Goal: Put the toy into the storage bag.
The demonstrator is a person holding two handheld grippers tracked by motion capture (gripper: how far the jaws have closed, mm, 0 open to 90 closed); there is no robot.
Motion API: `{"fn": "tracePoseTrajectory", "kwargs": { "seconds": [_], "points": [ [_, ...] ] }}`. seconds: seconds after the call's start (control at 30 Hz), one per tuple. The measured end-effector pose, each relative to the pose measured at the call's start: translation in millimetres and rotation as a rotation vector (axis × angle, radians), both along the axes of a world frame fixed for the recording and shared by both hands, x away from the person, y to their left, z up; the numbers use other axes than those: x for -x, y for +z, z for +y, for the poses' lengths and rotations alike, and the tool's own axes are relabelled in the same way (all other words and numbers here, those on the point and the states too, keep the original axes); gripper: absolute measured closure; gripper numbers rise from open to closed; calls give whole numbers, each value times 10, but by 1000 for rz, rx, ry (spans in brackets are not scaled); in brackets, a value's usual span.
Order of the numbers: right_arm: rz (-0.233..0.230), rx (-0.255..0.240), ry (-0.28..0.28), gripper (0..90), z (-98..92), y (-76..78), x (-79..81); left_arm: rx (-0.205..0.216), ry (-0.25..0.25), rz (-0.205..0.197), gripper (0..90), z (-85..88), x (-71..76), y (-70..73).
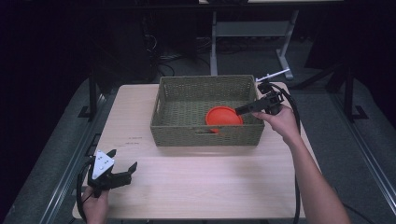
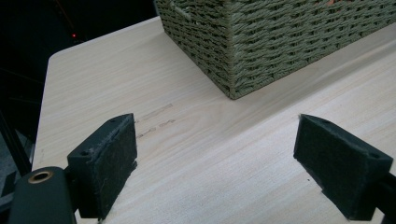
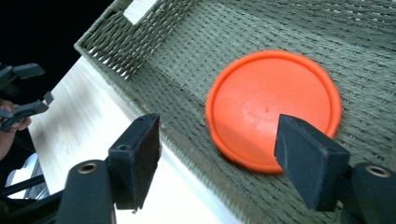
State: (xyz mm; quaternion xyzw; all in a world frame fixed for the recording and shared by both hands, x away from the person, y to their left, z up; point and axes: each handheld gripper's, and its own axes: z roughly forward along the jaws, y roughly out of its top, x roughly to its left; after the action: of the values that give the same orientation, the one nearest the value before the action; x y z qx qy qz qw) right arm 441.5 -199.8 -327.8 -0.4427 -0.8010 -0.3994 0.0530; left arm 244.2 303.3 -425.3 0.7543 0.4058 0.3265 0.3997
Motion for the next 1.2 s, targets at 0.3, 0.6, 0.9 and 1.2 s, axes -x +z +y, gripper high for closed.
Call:
{"fn": "tracePoseTrajectory", "kwargs": {
  "seconds": [0.3,0.6,0.9,1.2],
  "points": [
    [-24,-18,20,270,-102,91,246,-2,0,0,128,1,5,1],
    [-67,-27,46,258,-228,128,581,-6,0,1,128,-5,8,-2],
    [-100,-47,59,253,-371,27,934,-8,3,2,128,0,14,-5],
    [-107,-59,60,249,-477,-205,1226,-7,3,3,128,1,16,-5]
  ]
}}
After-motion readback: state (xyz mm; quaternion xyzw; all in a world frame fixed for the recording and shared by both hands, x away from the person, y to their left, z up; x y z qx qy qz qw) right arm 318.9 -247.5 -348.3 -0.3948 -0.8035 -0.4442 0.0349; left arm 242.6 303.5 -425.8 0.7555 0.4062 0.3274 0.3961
